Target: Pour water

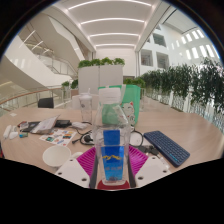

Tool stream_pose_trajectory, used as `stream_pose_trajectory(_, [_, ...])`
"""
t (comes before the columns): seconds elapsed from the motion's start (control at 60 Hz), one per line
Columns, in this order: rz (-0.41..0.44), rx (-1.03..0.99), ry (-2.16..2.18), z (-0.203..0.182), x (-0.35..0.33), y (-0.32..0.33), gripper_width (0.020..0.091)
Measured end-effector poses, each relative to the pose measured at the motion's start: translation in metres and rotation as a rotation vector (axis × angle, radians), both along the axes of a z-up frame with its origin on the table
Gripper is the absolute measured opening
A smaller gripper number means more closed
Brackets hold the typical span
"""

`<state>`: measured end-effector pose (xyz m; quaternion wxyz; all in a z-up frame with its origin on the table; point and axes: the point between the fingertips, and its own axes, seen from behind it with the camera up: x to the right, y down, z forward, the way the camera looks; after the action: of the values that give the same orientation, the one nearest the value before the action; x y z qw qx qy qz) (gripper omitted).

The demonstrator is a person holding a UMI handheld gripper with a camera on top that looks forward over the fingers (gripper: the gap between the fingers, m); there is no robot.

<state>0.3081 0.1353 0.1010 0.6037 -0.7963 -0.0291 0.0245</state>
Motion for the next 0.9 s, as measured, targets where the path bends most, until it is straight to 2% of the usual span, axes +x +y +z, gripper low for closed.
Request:
stream_pose_trajectory(0.167, [0.038,-0.033,-0.008,-0.038,0.000,-0.016,0.0455])
stream_pose_trajectory(0.25, [0.028,0.000,0.012,-0.040,0.002,-0.019,0.0455])
stream_pose_trajectory(0.3, [0.022,-0.015,0.037,-0.033,0.008,-0.019,0.0485])
stream_pose_trajectory(0.35, [0.007,-0.051,0.037,-0.043,0.008,-0.021,0.0526])
stream_pose_trajectory(0.383, [-0.012,-0.105,0.033,-0.051,0.011,-0.025,0.0581])
stream_pose_trajectory(0.45, [-0.045,-0.175,0.023,-0.053,0.016,-0.039,0.0794])
stream_pose_trajectory(0.483, [-0.060,-0.170,0.023,-0.047,0.020,-0.049,0.0859])
stream_pose_trajectory(0.533, [-0.079,-0.182,0.032,-0.042,0.018,-0.067,0.0831])
stream_pose_trajectory(0.7, [-0.099,-0.270,0.032,-0.024,-0.005,-0.146,0.0833])
stream_pose_trajectory(0.9, [-0.160,-0.244,-0.093,0.047,-0.038,-0.248,0.0833])
